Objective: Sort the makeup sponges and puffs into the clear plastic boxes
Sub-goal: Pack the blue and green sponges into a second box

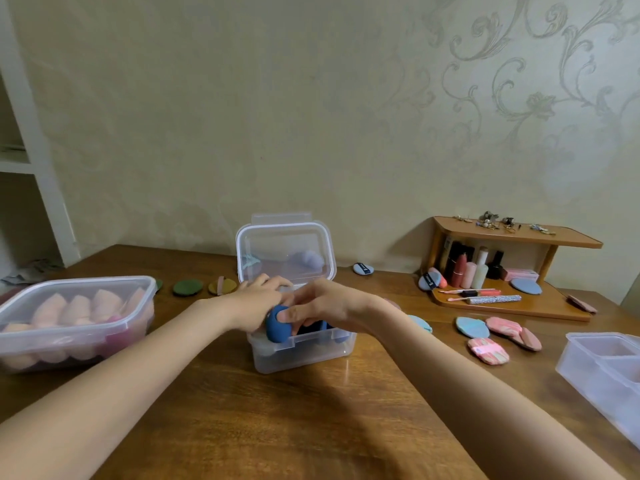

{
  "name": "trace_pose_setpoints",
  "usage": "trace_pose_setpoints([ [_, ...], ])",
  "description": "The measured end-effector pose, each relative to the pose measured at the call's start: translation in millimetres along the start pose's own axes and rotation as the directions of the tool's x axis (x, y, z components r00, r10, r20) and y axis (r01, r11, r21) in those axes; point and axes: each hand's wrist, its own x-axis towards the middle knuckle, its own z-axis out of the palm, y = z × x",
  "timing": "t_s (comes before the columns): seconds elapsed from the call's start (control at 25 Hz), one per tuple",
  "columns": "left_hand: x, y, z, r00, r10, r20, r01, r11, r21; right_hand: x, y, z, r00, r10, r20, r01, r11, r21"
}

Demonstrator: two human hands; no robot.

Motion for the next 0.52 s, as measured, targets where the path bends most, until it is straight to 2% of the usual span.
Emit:
trace_pose_setpoints([
  [0.16,0.3,-33.7,-10.2,0.985,0.109,0.132,-0.079,0.973,-0.216,14.4,-6.2,6.9,0.996,0.073,-0.057,-0.081,0.982,-0.169],
  [0.24,2.5,-37.1,-9.7,0.985,0.080,0.152,-0.053,0.984,-0.173,21.4,-7.6,13.2,0.994,0.069,-0.088,-0.091,0.956,-0.279],
  [0.32,6.2,-35.8,-2.7,0.998,0.049,0.050,-0.043,0.992,-0.115,27.9,-7.4,24.1,0.995,0.020,-0.100,-0.062,0.894,-0.444],
  [0.4,9.7,-32.5,5.3,0.997,0.031,-0.075,-0.040,0.991,-0.128,34.0,-7.3,33.3,0.991,-0.034,-0.127,-0.040,0.841,-0.540],
  [0.52,11.7,-30.5,9.4,0.988,-0.017,-0.152,-0.006,0.989,-0.149,40.4,-12.4,34.1,0.998,-0.001,-0.065,-0.041,0.757,-0.652],
])
